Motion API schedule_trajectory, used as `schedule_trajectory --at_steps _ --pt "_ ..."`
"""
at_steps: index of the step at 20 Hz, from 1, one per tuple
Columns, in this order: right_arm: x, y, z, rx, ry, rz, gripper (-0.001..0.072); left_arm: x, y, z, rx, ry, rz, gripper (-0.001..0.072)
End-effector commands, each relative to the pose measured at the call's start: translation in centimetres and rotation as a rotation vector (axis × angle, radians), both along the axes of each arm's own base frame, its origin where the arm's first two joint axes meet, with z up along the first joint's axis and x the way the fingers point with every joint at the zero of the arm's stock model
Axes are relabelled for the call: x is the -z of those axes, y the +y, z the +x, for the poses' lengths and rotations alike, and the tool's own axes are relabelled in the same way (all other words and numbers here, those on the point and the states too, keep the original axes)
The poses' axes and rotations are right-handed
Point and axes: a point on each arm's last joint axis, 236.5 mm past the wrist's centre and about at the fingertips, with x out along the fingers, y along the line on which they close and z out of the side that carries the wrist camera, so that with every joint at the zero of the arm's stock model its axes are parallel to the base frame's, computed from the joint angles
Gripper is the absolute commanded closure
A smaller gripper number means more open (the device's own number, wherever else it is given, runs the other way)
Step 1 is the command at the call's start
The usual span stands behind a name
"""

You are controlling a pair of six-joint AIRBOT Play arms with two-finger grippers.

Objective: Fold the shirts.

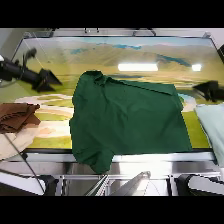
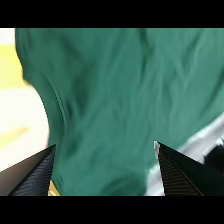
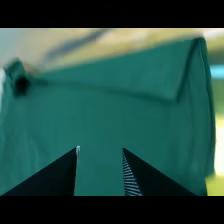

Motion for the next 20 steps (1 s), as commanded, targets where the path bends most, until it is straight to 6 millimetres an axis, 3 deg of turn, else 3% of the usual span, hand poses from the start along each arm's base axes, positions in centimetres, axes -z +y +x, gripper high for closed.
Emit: schedule_trajectory --at_steps 1,2,4,7,11,14,17,20 --pt "6.7 -1.5 -9.9 -0.128 0.349 -0.163 0.0236 2.8 -2.1 -9.7 -0.040 0.201 -0.049 0.0008" --pt "8.4 -1.8 -12.6 -0.156 0.440 -0.183 0.0230 3.7 -2.8 -11.9 -0.071 0.215 -0.042 0.0008" --pt "10.5 -1.0 -15.9 -0.186 0.533 -0.165 0.0230 5.2 -3.9 -15.8 -0.117 0.236 -0.033 0.0008" --pt "11.6 -1.5 -17.3 -0.137 0.564 -0.136 0.0230 6.3 -5.4 -20.1 -0.164 0.229 -0.033 0.0009" --pt "11.8 -3.1 -18.5 -0.050 0.585 -0.086 0.0230 7.1 -5.8 -22.1 -0.222 0.173 -0.008 0.0009" --pt "13.1 -1.6 -19.8 -0.058 0.622 -0.038 0.0230 7.0 -6.1 -23.1 -0.248 0.148 0.000 0.0009" --pt "14.5 -0.5 -20.4 -0.051 0.638 -0.031 0.0230 6.3 -6.0 -22.9 -0.257 0.086 0.012 0.0009" --pt "14.7 0.8 -19.5 -0.083 0.623 -0.040 0.0230 5.8 -6.0 -22.7 -0.261 0.050 0.018 0.0009"
